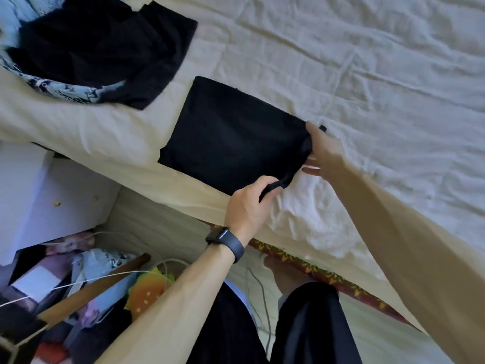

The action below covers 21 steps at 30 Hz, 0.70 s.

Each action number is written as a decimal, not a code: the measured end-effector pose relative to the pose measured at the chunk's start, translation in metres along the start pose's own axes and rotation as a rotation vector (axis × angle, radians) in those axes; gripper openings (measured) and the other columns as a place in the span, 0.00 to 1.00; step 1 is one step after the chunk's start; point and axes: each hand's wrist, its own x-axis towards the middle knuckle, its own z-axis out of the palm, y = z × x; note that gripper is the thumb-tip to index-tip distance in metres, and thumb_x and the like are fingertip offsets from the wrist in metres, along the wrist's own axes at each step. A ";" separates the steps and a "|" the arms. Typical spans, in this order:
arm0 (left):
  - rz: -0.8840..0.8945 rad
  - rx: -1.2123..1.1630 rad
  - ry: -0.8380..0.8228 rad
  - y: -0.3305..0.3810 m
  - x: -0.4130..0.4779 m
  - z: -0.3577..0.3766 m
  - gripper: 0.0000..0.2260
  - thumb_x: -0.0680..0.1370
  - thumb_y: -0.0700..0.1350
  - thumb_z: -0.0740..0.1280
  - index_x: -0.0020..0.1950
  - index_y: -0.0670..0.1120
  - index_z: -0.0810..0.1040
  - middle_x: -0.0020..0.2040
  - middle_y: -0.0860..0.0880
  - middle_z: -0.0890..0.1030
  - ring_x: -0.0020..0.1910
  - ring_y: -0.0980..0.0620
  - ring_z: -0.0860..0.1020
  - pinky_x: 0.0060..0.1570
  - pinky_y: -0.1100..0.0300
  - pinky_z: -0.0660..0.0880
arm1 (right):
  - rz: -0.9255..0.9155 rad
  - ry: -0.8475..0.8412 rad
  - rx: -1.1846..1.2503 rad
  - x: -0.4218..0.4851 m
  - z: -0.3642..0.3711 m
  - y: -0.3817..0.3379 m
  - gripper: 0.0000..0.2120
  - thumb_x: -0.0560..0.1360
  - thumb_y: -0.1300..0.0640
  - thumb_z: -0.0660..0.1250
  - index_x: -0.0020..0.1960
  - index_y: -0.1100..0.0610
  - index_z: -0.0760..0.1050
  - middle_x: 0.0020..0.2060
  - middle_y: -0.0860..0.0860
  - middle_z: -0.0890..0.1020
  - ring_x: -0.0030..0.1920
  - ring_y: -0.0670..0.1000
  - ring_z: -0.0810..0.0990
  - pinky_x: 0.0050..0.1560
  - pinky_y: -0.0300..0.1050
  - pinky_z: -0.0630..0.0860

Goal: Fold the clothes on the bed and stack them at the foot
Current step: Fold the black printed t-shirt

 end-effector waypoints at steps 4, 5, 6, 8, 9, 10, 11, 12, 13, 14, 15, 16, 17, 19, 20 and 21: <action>0.082 0.071 -0.073 0.000 0.002 -0.004 0.12 0.82 0.54 0.65 0.62 0.53 0.81 0.46 0.54 0.84 0.44 0.54 0.81 0.37 0.55 0.76 | -0.015 0.055 -0.165 0.000 0.008 -0.012 0.08 0.72 0.54 0.71 0.47 0.56 0.76 0.43 0.54 0.85 0.40 0.54 0.86 0.33 0.47 0.83; 0.071 0.039 -0.083 -0.001 0.005 -0.006 0.11 0.82 0.54 0.65 0.61 0.53 0.81 0.45 0.55 0.84 0.44 0.55 0.81 0.37 0.56 0.76 | -0.004 0.077 -0.176 0.001 0.008 -0.014 0.04 0.73 0.61 0.68 0.46 0.58 0.75 0.43 0.55 0.83 0.42 0.54 0.85 0.31 0.45 0.82; 0.036 -0.027 -0.088 -0.003 0.008 -0.008 0.11 0.82 0.54 0.65 0.61 0.53 0.80 0.44 0.56 0.84 0.43 0.56 0.80 0.37 0.58 0.75 | 0.008 0.102 -0.185 0.002 0.008 -0.016 0.03 0.73 0.65 0.66 0.45 0.61 0.74 0.43 0.55 0.82 0.42 0.54 0.84 0.29 0.43 0.81; -0.071 -0.208 -0.059 -0.007 0.015 -0.016 0.09 0.82 0.52 0.66 0.59 0.52 0.80 0.42 0.58 0.82 0.41 0.59 0.80 0.36 0.66 0.73 | 0.005 0.131 -0.174 0.002 0.007 -0.025 0.05 0.73 0.67 0.68 0.44 0.62 0.72 0.42 0.56 0.78 0.41 0.54 0.80 0.30 0.41 0.80; -0.117 -0.280 -0.027 -0.012 0.019 -0.022 0.08 0.82 0.51 0.67 0.58 0.51 0.80 0.41 0.59 0.82 0.40 0.60 0.79 0.36 0.69 0.72 | -0.002 0.134 -0.159 0.000 0.010 -0.030 0.06 0.73 0.66 0.69 0.44 0.61 0.72 0.41 0.56 0.77 0.40 0.55 0.79 0.31 0.40 0.80; -0.144 -0.323 0.001 -0.018 0.023 -0.029 0.08 0.82 0.51 0.67 0.57 0.51 0.80 0.40 0.59 0.81 0.41 0.61 0.79 0.36 0.71 0.71 | -0.008 0.138 -0.157 -0.002 0.014 -0.036 0.07 0.73 0.65 0.71 0.43 0.62 0.72 0.40 0.56 0.77 0.39 0.55 0.80 0.32 0.41 0.80; -0.154 -0.346 0.013 -0.024 0.027 -0.036 0.07 0.82 0.51 0.67 0.57 0.51 0.80 0.40 0.60 0.81 0.40 0.62 0.79 0.36 0.72 0.71 | -0.009 0.144 -0.179 -0.005 0.021 -0.041 0.06 0.73 0.63 0.72 0.44 0.61 0.74 0.39 0.55 0.80 0.38 0.54 0.82 0.33 0.41 0.80; -0.153 -0.361 0.012 -0.030 0.030 -0.045 0.07 0.82 0.51 0.67 0.57 0.51 0.80 0.39 0.61 0.80 0.40 0.63 0.78 0.36 0.72 0.70 | -0.010 0.145 -0.205 -0.009 0.030 -0.047 0.05 0.73 0.62 0.72 0.46 0.59 0.75 0.39 0.54 0.82 0.38 0.52 0.84 0.33 0.42 0.81; -0.153 -0.371 0.011 -0.037 0.033 -0.053 0.07 0.82 0.51 0.67 0.57 0.51 0.80 0.39 0.61 0.80 0.40 0.62 0.78 0.36 0.72 0.70 | -0.016 0.143 -0.217 -0.011 0.040 -0.052 0.05 0.73 0.61 0.72 0.47 0.58 0.76 0.39 0.53 0.82 0.38 0.51 0.85 0.33 0.43 0.81; -0.164 -0.389 0.017 -0.045 0.036 -0.062 0.07 0.82 0.52 0.67 0.57 0.52 0.79 0.39 0.61 0.80 0.40 0.62 0.78 0.37 0.71 0.71 | -0.017 0.140 -0.210 -0.013 0.054 -0.058 0.06 0.73 0.61 0.71 0.47 0.57 0.76 0.38 0.53 0.82 0.37 0.50 0.85 0.33 0.43 0.81; -0.187 -0.422 0.030 -0.053 0.040 -0.071 0.07 0.82 0.52 0.67 0.57 0.53 0.79 0.40 0.60 0.81 0.41 0.61 0.78 0.38 0.71 0.72 | -0.019 0.141 -0.196 -0.015 0.069 -0.065 0.06 0.73 0.61 0.72 0.47 0.57 0.75 0.38 0.53 0.82 0.36 0.50 0.85 0.34 0.44 0.82; -0.216 -0.467 0.046 -0.061 0.043 -0.081 0.06 0.82 0.52 0.67 0.57 0.55 0.78 0.42 0.60 0.81 0.43 0.61 0.79 0.40 0.70 0.73 | -0.021 0.152 -0.195 -0.017 0.086 -0.072 0.06 0.72 0.61 0.72 0.46 0.57 0.75 0.37 0.53 0.81 0.35 0.50 0.84 0.34 0.44 0.82; -0.251 -0.516 0.064 -0.069 0.047 -0.090 0.05 0.82 0.53 0.66 0.57 0.57 0.77 0.44 0.60 0.81 0.45 0.60 0.79 0.42 0.69 0.74 | -0.027 0.164 -0.209 -0.017 0.103 -0.079 0.07 0.71 0.61 0.72 0.45 0.58 0.75 0.37 0.53 0.81 0.33 0.49 0.84 0.34 0.44 0.82; -0.360 -0.617 0.099 -0.084 0.055 -0.107 0.05 0.82 0.55 0.66 0.57 0.60 0.76 0.48 0.58 0.82 0.49 0.59 0.80 0.49 0.60 0.79 | -0.049 0.169 -0.256 -0.017 0.140 -0.095 0.07 0.69 0.59 0.72 0.45 0.58 0.75 0.37 0.52 0.82 0.32 0.49 0.84 0.36 0.45 0.81; -0.428 -0.662 0.110 -0.092 0.059 -0.114 0.04 0.82 0.55 0.65 0.56 0.61 0.75 0.49 0.56 0.82 0.49 0.57 0.81 0.51 0.54 0.81 | -0.060 0.165 -0.287 -0.016 0.159 -0.101 0.08 0.68 0.58 0.71 0.46 0.57 0.75 0.38 0.52 0.83 0.34 0.49 0.85 0.39 0.47 0.82; -0.491 -0.691 0.118 -0.102 0.062 -0.120 0.03 0.82 0.55 0.65 0.55 0.62 0.75 0.49 0.56 0.82 0.49 0.56 0.81 0.52 0.50 0.81 | -0.069 0.161 -0.321 -0.016 0.178 -0.107 0.10 0.68 0.57 0.70 0.48 0.56 0.76 0.39 0.52 0.84 0.37 0.50 0.86 0.43 0.49 0.82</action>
